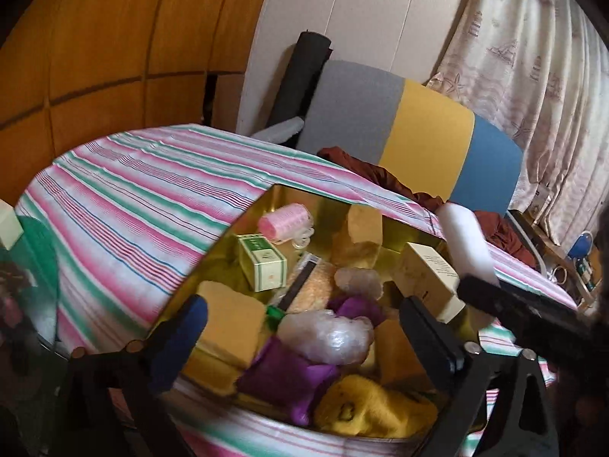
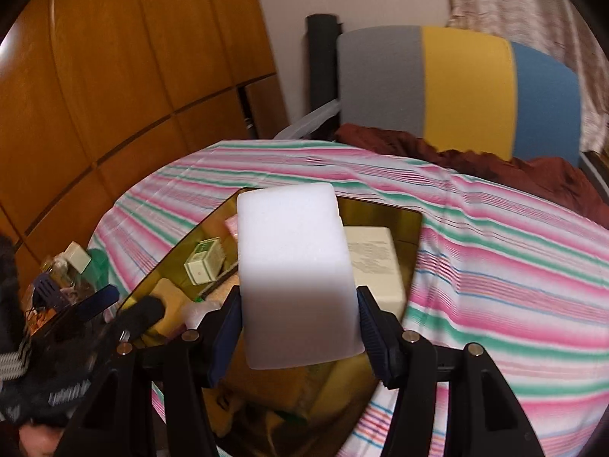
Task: Organize objects
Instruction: 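Carry the wrapped item and white foam block to the gold tray and release both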
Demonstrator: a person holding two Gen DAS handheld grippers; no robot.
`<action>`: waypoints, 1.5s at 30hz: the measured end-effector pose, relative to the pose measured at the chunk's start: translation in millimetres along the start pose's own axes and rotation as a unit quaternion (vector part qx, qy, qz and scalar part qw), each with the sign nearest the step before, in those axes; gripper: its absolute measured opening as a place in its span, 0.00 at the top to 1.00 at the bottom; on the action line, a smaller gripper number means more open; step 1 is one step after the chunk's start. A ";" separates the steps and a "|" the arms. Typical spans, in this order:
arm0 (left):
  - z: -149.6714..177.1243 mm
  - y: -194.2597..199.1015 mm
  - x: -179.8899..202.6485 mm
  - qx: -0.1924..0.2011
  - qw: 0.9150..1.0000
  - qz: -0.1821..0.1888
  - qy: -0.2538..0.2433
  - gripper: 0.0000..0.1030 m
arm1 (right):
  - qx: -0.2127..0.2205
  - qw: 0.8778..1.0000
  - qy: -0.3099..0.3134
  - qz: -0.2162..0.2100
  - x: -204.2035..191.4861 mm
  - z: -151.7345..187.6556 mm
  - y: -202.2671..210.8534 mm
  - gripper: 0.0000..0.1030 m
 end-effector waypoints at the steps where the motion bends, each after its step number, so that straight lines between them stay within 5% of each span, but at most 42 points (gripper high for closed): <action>1: 0.3 2.0 -1.7 0.000 1.000 -0.005 -0.002 0.00 | -0.009 1.000 0.005 -0.006 -0.5 -3.3 -6.3 0.44; 13: 7.6 11.4 -22.4 -0.026 0.998 -0.065 0.007 0.00 | -0.147 0.987 0.039 -0.059 3.8 -22.3 -80.4 0.41; 24: 11.5 10.3 -12.1 -0.032 0.998 -0.060 -0.006 0.00 | -0.057 0.997 -0.010 -0.045 15.0 -19.1 -20.5 0.36; 29: 9.8 16.4 -1.5 -0.022 0.997 -0.064 -0.021 0.00 | -0.073 0.997 0.015 0.000 8.4 -19.6 -38.5 0.57; 35: 7.7 19.0 0.7 -0.022 0.994 -0.101 -0.036 0.00 | -0.129 0.989 0.002 -0.074 -2.1 -17.3 -89.0 0.63; 40: 4.7 18.7 -6.4 -0.032 0.989 -0.142 -0.025 0.00 | -0.094 0.989 -0.033 -0.111 -4.4 -21.1 -67.4 0.62; 45: 0.4 23.6 -9.8 -0.021 0.987 -0.161 -0.012 0.00 | -0.044 0.997 -0.061 -0.035 0.8 -13.0 -19.9 0.51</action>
Point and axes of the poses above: each gripper's, at about its wrist camera, not at the fingertips, and y roughly against the way its jaws point, x to its right, z to its underside, the point moved 3 cm from there along -y, roughly the way its jaws point, and after that the axes turned 10 degrees about -z, right-handed, at the moved point
